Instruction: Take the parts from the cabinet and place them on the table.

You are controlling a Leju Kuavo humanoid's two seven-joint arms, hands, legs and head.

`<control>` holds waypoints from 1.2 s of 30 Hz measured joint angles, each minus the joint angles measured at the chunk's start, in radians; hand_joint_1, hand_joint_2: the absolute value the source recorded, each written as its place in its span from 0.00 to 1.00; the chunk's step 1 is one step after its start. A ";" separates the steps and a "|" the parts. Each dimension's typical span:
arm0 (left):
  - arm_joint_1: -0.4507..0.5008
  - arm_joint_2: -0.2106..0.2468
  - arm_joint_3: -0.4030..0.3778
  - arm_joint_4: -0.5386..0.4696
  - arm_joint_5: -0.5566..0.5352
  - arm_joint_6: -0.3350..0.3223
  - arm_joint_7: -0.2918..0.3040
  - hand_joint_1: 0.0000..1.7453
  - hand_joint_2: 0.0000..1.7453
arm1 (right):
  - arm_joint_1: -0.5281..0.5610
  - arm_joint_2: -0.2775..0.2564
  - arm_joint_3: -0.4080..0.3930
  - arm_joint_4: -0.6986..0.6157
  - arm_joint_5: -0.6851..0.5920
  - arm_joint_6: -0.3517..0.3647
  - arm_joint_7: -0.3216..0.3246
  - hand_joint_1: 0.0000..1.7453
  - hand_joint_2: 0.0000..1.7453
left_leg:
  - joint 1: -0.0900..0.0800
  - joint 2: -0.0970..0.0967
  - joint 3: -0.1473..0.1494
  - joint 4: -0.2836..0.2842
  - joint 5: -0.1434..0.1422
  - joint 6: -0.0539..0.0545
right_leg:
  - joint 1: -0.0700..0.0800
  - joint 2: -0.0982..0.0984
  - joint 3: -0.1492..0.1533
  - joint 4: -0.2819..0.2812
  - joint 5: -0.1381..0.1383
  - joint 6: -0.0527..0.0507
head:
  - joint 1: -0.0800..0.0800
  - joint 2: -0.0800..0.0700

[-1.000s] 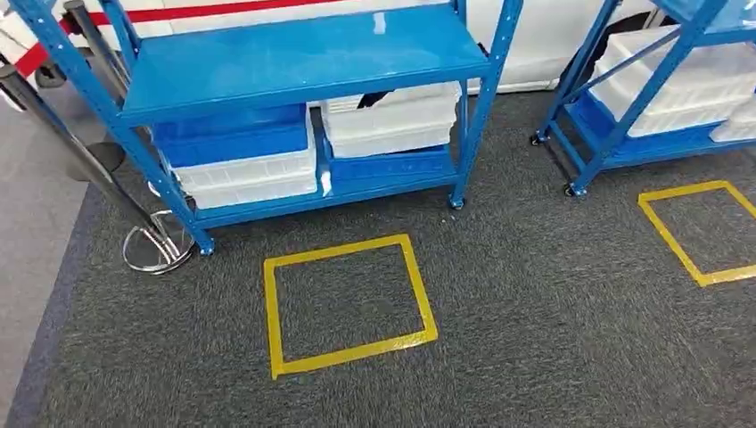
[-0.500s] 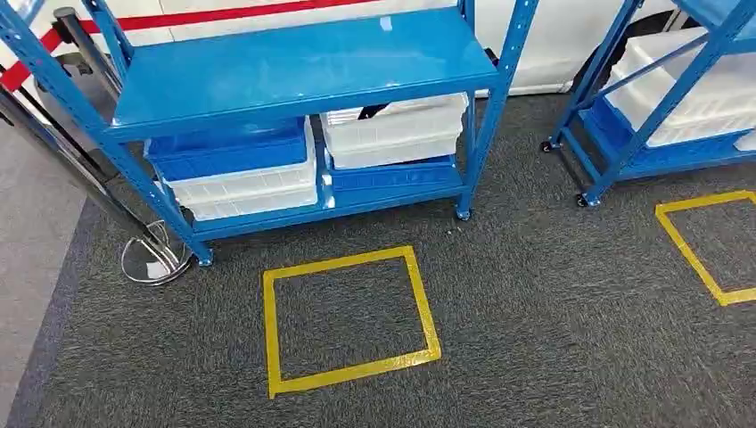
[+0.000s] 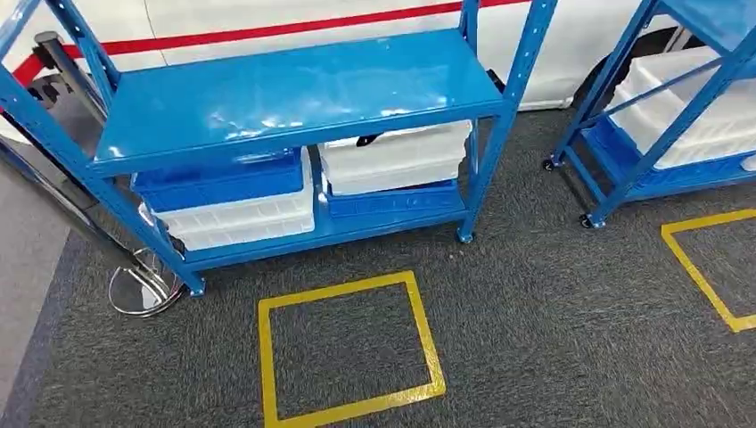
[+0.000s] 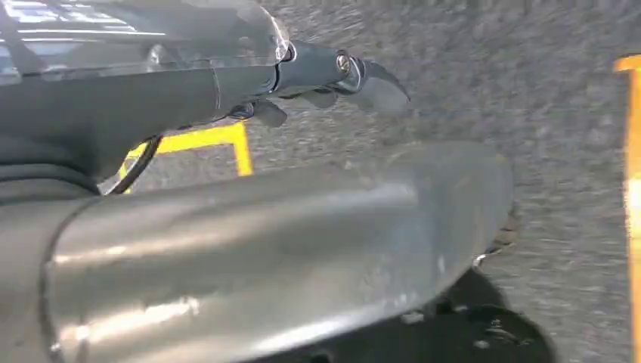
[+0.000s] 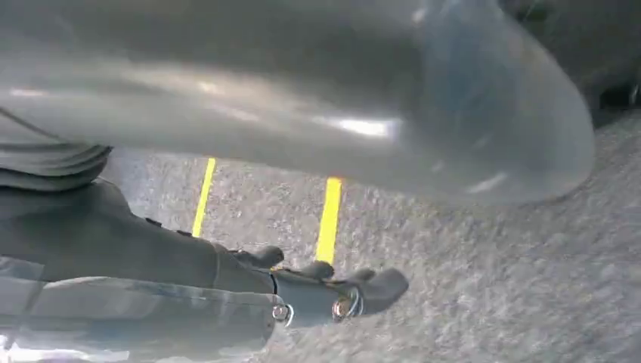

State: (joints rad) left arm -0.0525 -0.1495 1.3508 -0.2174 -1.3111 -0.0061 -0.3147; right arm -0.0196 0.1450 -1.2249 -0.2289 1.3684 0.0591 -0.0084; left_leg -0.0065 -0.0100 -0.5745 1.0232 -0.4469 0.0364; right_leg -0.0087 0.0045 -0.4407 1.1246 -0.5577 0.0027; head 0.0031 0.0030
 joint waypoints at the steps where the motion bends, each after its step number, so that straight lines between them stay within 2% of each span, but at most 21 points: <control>1: -0.001 0.001 0.000 0.000 0.000 0.000 0.000 0.00 0.00 | -0.003 0.000 0.000 0.000 0.000 0.000 0.000 0.00 0.00 | 0.001 0.001 0.014 -0.009 -0.008 0.008 | 0.000 0.000 -0.048 0.071 0.002 0.005 | 0.003 0.000; 4: -0.002 0.001 0.000 0.000 0.000 0.002 0.000 0.00 0.00 | 0.000 0.000 0.000 0.000 0.000 0.000 0.000 0.00 0.00 | 0.003 -0.001 0.055 -0.014 -0.042 0.008 | -0.006 -0.001 -0.184 0.195 -0.108 0.015 | 0.003 0.000; 6: 0.002 -0.001 0.000 0.000 0.000 0.002 0.000 0.00 0.00 | 0.003 -0.001 0.000 0.000 0.000 0.000 0.001 0.00 0.00 | 0.007 -0.009 0.092 -0.014 -0.072 0.001 | -0.007 -0.001 -0.225 0.167 -0.142 0.021 | 0.002 0.000; 7: 0.004 -0.002 0.000 0.000 0.000 0.002 0.000 0.00 0.00 | 0.007 -0.001 -0.001 0.000 0.000 0.000 0.001 0.00 0.00 | 0.009 -0.012 0.115 -0.014 -0.089 -0.002 | -0.007 -0.002 -0.228 0.118 -0.118 0.022 | 0.003 0.000; 8: 0.004 -0.003 0.000 0.000 0.000 0.002 0.000 0.00 0.00 | 0.011 -0.003 -0.001 0.000 0.000 0.000 0.001 0.00 0.00 | 0.011 -0.013 0.138 -0.014 -0.107 -0.006 | -0.007 -0.002 -0.227 0.053 -0.053 0.021 | 0.003 0.000; 10: 0.004 -0.003 0.000 0.000 0.000 0.002 0.000 0.00 0.00 | 0.022 -0.003 -0.003 0.000 0.000 0.000 0.002 0.00 0.00 | 0.008 -0.012 0.169 -0.002 -0.143 -0.017 | -0.004 -0.006 -0.242 -0.049 0.155 0.016 | 0.008 0.000; 12: 0.000 -0.004 0.000 0.000 0.000 0.002 0.002 0.00 0.00 | 0.013 -0.004 -0.005 0.000 0.000 0.000 0.002 0.00 0.00 | 0.006 -0.013 0.185 -0.030 -0.160 -0.032 | -0.002 -0.003 -0.230 -0.044 0.129 -0.005 | 0.006 0.000; 13: -0.002 -0.004 0.000 0.000 0.000 0.002 0.001 0.00 0.00 | 0.013 -0.004 -0.006 0.000 0.000 0.000 0.002 0.00 0.00 | 0.006 -0.012 0.192 -0.019 -0.145 -0.038 | 0.000 -0.001 -0.221 -0.053 0.120 -0.013 | 0.009 0.000; 15: -0.006 -0.004 0.000 0.000 0.000 0.003 0.002 0.00 0.00 | 0.015 -0.003 -0.007 0.000 0.000 0.000 0.002 0.00 0.00 | 0.009 -0.006 0.162 0.055 -0.113 -0.045 | -0.004 -0.001 -0.183 -0.074 0.109 -0.027 | 0.008 0.000; 17: -0.008 -0.004 0.000 0.000 -0.001 0.003 0.001 0.00 0.00 | 0.015 -0.003 -0.008 0.000 0.000 -0.001 0.002 0.00 0.00 | 0.011 0.000 0.066 0.205 -0.110 -0.053 | -0.005 -0.005 -0.145 -0.093 0.091 -0.036 | 0.000 0.000; 19: -0.004 -0.004 0.000 0.000 -0.001 0.003 0.002 0.00 0.00 | 0.014 -0.003 -0.008 0.000 0.000 0.000 0.002 0.00 0.00 | 0.013 0.002 -0.018 0.284 -0.206 -0.059 | -0.005 -0.003 -0.104 -0.107 0.067 -0.037 | -0.001 0.000; 21: 0.000 -0.005 0.000 0.000 -0.001 0.003 0.002 0.00 0.00 | 0.014 -0.003 -0.008 0.000 0.000 0.000 0.002 0.00 0.00 | 0.013 0.002 -0.062 0.265 -0.271 -0.059 | -0.005 0.001 -0.063 -0.111 0.040 -0.036 | -0.001 0.000; 22: 0.001 -0.005 0.000 0.000 -0.001 0.003 0.002 0.00 0.00 | 0.014 -0.003 -0.008 0.000 0.000 0.000 0.002 0.00 0.00 | 0.013 0.003 -0.068 0.219 -0.256 -0.056 | -0.004 0.002 -0.041 -0.112 0.024 -0.034 | -0.001 0.000; 23: 0.002 -0.005 0.000 0.000 -0.001 0.003 0.002 0.00 0.00 | 0.014 -0.003 -0.008 0.000 0.000 0.000 0.002 0.00 0.00 | 0.012 0.003 -0.068 0.164 -0.204 -0.051 | -0.003 0.002 -0.022 -0.112 0.009 -0.033 | -0.002 0.000; 25: 0.009 -0.005 0.001 0.000 -0.001 0.004 0.003 0.00 0.00 | 0.017 -0.002 -0.009 0.000 0.000 0.000 0.003 0.00 0.00 | 0.004 0.006 -0.082 0.041 0.026 -0.028 | 0.001 0.001 0.011 -0.107 -0.023 -0.028 | -0.002 0.000; 27: 0.009 -0.004 0.001 0.000 -0.002 0.009 0.003 0.00 0.00 | 0.010 -0.002 -0.009 0.000 0.002 0.000 0.005 0.00 0.00 | -0.004 0.005 -0.063 0.047 0.020 -0.021 | 0.001 0.008 0.030 -0.113 -0.053 -0.011 | -0.003 0.000; 29: 0.007 -0.004 0.001 0.000 -0.002 0.010 0.003 0.00 0.00 | 0.007 -0.002 -0.009 0.000 0.003 -0.001 0.006 0.00 0.00 | -0.004 0.002 -0.045 0.035 0.008 -0.007 | 0.001 0.007 0.040 -0.086 -0.034 0.003 | -0.002 0.000; 30: 0.001 -0.005 0.001 0.000 -0.002 0.010 0.003 0.00 0.00 | 0.001 -0.002 -0.009 0.000 0.003 -0.001 0.006 0.00 0.00 | 0.005 0.000 -0.025 0.020 0.007 -0.001 | -0.001 0.005 0.022 -0.047 -0.023 0.007 | -0.002 0.000; 32: -0.004 -0.003 0.000 0.000 -0.002 0.010 0.002 0.00 0.00 | -0.002 -0.002 -0.009 0.000 0.003 0.000 0.006 0.00 0.00 | 0.003 0.002 0.001 0.006 -0.005 0.012 | -0.002 0.002 -0.056 0.074 -0.030 0.012 | 0.003 0.000; 35: -0.004 -0.004 0.000 0.000 -0.002 0.012 0.002 0.00 0.00 | -0.001 -0.002 -0.009 0.000 0.005 0.000 0.006 0.00 0.00 | 0.002 0.001 0.030 0.006 -0.029 0.015 | -0.005 0.001 -0.174 0.186 -0.144 0.020 | 0.003 0.000; 36: -0.003 -0.005 0.001 0.000 -0.003 0.014 0.002 0.00 0.00 | 0.002 -0.002 -0.010 0.000 0.006 0.000 0.006 0.00 0.00 | 0.003 -0.003 0.043 0.006 -0.040 0.013 | -0.005 0.001 -0.195 0.175 -0.150 0.022 | 0.004 0.000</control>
State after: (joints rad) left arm -0.0559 -0.1541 1.3515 -0.2174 -1.3145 0.0080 -0.3124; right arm -0.0177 0.1427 -1.2345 -0.2285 1.3745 0.0587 -0.0023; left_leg -0.0039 -0.0131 -0.5316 1.0290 -0.4869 0.0495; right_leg -0.0134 0.0057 -0.6359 1.2998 -0.7081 0.0251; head 0.0069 0.0027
